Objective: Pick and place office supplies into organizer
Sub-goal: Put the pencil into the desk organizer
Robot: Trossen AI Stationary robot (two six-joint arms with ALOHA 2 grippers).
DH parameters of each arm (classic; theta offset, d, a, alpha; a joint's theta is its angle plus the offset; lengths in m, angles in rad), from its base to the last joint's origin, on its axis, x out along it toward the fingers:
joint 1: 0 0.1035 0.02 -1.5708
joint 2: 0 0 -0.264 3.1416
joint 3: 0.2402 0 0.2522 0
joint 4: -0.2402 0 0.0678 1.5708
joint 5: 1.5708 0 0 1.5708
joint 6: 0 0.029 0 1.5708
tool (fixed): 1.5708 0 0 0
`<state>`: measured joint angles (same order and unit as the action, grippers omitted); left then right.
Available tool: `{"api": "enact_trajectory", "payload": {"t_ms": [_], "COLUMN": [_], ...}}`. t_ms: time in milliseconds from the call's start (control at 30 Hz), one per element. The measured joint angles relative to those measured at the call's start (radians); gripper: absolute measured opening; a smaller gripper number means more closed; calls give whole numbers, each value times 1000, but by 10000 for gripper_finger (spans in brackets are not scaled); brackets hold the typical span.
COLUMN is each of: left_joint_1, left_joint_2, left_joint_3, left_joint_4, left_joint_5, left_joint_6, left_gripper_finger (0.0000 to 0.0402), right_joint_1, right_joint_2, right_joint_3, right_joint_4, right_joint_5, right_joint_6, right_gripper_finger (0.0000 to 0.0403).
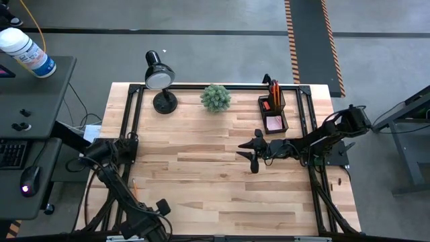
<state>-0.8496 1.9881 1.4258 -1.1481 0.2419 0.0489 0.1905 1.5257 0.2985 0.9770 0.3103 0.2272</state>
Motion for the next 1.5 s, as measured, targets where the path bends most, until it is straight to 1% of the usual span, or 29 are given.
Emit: {"api": "enact_trajectory", "payload": {"t_ms": [167, 367, 533, 633, 700, 1033, 1500], "left_joint_1": [-41, -55, -54, -54, -54, -54, -54], "left_joint_2": [0, 0, 0, 0, 0, 0, 0], "left_joint_3": [0, 0, -33, -66, -82, -84, -84], "left_joint_4": [-3, -2, 38, 75, 74, 83, 77], "left_joint_5": [-49, -106, -93, -45, -32, -32, -14], "left_joint_6": [0, -19, -33, -41, -57, -83, -82], "left_gripper_finger": [3, 3, 3, 3, 3, 3, 5], "right_joint_1": [0, 0, 0, 0, 0, 0, 0], "right_joint_2": [0, 0, 0, 0, 0, 0, 0], "right_joint_3": [0, 0, 0, 0, 0, 0, 0], "right_joint_4": [0, 0, 0, 0, 0, 2, 4], "right_joint_5": [0, 1, 1, 1, 1, 1, 1], "right_joint_6": [0, 2, 3, 3, 3, 3, 3], "right_gripper_finger": [124, 124, 124, 124, 124, 124, 124]}}
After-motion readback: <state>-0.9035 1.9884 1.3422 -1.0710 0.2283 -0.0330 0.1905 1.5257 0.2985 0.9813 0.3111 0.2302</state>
